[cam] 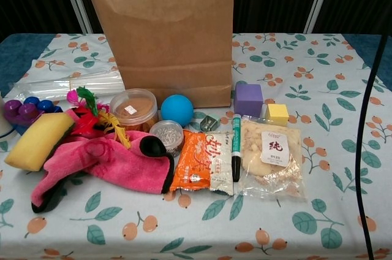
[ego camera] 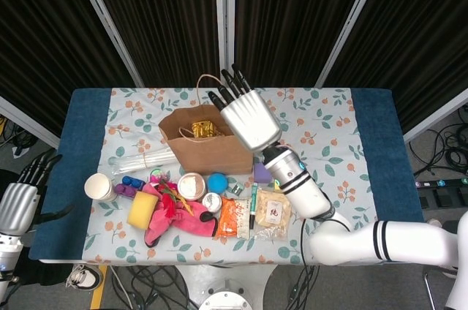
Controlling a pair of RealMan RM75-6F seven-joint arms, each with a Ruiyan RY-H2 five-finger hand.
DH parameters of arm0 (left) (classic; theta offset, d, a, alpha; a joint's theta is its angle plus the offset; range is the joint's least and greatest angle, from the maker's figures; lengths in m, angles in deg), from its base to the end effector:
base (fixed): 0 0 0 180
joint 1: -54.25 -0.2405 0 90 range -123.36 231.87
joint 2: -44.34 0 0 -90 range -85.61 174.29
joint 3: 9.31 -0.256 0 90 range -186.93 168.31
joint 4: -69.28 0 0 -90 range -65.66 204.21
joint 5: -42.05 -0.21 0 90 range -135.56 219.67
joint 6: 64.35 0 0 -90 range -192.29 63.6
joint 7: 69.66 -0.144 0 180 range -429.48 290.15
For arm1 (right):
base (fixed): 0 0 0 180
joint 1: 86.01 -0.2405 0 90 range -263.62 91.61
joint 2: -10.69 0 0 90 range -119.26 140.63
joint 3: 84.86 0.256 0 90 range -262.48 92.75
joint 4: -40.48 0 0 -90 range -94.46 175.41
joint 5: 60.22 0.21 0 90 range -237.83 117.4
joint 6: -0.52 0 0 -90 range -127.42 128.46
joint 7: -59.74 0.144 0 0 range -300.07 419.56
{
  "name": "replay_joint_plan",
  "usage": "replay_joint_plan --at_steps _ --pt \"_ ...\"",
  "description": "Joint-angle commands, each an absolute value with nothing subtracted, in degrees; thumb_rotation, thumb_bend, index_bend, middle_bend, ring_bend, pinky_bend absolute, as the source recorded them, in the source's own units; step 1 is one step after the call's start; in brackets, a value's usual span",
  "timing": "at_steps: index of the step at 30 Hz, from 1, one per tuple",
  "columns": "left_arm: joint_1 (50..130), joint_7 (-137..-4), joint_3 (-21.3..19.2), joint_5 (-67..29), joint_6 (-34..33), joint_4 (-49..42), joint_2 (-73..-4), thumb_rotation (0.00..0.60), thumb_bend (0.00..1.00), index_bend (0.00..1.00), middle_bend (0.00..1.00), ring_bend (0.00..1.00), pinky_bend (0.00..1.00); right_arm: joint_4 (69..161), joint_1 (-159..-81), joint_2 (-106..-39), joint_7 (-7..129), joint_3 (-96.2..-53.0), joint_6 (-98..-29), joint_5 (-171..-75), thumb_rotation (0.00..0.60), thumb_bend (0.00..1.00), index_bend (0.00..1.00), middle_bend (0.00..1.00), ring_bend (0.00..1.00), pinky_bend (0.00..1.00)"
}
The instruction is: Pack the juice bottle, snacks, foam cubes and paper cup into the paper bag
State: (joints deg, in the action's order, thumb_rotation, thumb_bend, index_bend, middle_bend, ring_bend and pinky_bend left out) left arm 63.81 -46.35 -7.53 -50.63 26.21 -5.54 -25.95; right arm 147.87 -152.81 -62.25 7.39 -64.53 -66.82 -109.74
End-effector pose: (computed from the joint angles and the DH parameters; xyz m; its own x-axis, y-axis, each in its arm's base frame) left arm -0.3234 0.2067 0.1562 0.1944 -0.0542 0.9794 0.9561 -0.2129 -0.2015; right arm 0.0525 -0.3642 0.0998 0.5814 0.2998 0.7564 -0.5741 -0.5076 0.6424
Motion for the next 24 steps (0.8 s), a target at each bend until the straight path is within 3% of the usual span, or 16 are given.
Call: replay_joint_plan --at_steps 1,4,8,11,17,24 --pt "63.79 -46.56 -7.57 -50.69 26.24 -5.72 -25.78 0.6 0.09 0.13 0.1 0.06 0.16 153.52 -148.67 -58.69 10.91 -65.07 -70.79 -113.91 0.6 0.0 0.24 0.28 0.13 0.1" --pt "63.81 -46.8 -7.61 -50.74 26.16 -5.94 -25.74 0.6 0.09 0.13 0.1 0.06 0.16 161.14 -143.3 -53.24 12.91 -68.32 -72.69 -115.8 0.6 0.0 0.29 0.31 0.17 0.15" --pt "63.97 -47.28 -7.64 -50.93 26.05 -6.12 -25.99 0.6 0.09 0.13 0.1 0.06 0.16 168.75 -134.77 -45.56 15.54 -77.38 -72.01 -119.24 0.6 0.0 0.3 0.32 0.18 0.17" --pt "64.02 -47.64 -7.69 -50.98 25.94 -6.22 -26.21 0.6 0.09 0.13 0.1 0.06 0.16 168.77 -128.94 -44.42 19.04 -84.16 -71.51 -125.18 0.6 0.0 0.3 0.32 0.18 0.17" --pt "64.0 -48.36 -7.82 -51.31 26.15 -6.31 -26.49 0.6 0.09 0.13 0.1 0.06 0.16 160.79 -121.52 -50.13 31.7 -91.16 -68.25 -132.96 0.6 0.0 0.28 0.27 0.12 0.14" --pt "63.66 -48.53 -8.07 -51.46 26.54 -6.0 -26.34 0.6 0.09 0.13 0.1 0.06 0.16 148.8 -117.68 -61.2 41.01 -92.6 -65.55 -137.9 0.6 0.0 0.13 0.18 0.0 0.03"
